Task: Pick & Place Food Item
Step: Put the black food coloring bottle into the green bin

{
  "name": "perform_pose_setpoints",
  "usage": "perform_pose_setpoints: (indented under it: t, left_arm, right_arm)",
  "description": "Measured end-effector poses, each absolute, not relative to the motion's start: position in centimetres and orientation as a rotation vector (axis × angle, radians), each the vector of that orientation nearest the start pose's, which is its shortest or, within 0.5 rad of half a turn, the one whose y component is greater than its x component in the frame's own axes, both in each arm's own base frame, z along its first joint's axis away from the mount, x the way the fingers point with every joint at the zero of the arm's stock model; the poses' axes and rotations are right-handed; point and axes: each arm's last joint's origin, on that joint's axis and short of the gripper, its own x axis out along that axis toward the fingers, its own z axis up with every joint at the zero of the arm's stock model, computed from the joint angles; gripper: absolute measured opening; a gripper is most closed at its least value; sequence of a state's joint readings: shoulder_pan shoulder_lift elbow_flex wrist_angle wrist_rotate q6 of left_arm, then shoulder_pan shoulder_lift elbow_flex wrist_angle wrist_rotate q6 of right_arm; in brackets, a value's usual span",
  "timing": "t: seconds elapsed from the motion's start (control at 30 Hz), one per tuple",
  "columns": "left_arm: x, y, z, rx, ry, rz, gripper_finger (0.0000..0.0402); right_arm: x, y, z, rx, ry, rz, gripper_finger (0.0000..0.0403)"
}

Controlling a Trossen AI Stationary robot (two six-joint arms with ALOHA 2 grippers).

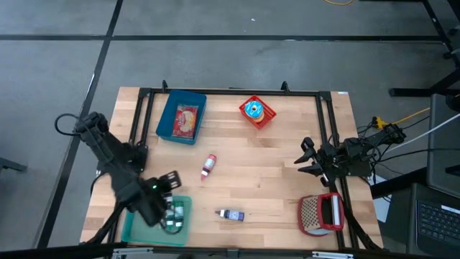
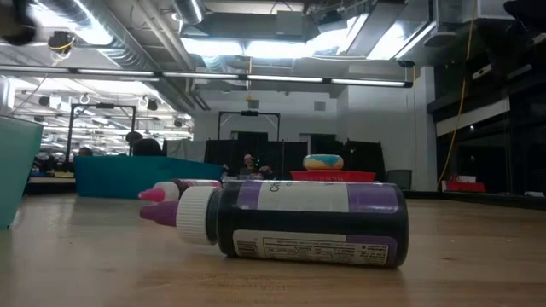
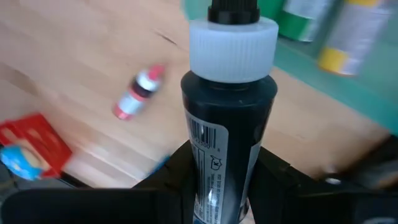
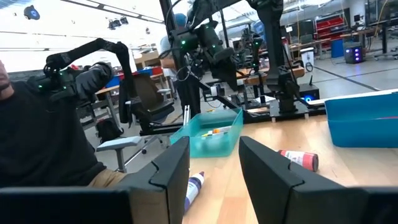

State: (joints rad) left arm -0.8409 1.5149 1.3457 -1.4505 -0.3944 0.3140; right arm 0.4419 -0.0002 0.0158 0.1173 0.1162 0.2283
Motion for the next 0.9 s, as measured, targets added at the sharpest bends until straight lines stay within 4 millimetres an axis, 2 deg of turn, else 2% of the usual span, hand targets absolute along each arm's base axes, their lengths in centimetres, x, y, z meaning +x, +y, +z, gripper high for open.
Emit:
perform_pose_setpoints:
  t: [0.17,0.37,0.53,0.67,0.77,0.9]
  left_arm:
    - [15.2,-20.4,28.4,1.151,1.334,-0.569,0.0101]
    - [13.5,-22.3,26.6,1.14,1.396,-0.572,0.0101]
    - [12.1,-22.3,23.4,1.132,1.541,-0.602,0.0101]
    - [11.1,-22.0,21.2,1.123,1.576,-0.624,0.0101]
    - [11.0,-22.1,20.3,1.104,1.55,-0.64,0.0101]
    - [11.0,-22.3,20.1,1.085,1.532,-0.648,0.0101]
  right_arm:
    - [8.8,3.8,18.0,0.276,-0.089,0.34,0.0142]
    - [8.8,3.8,18.0,0.289,-0.087,0.34,0.0142]
    - [8.8,3.8,18.0,0.286,-0.087,0.34,0.0142]
    - [8.8,3.8,18.0,0.283,-0.08,0.339,0.0142]
    - [8.8,3.8,18.0,0.283,-0.081,0.339,0.0142]
    - [8.8,3.8,18.0,0.283,-0.081,0.339,0.0142]
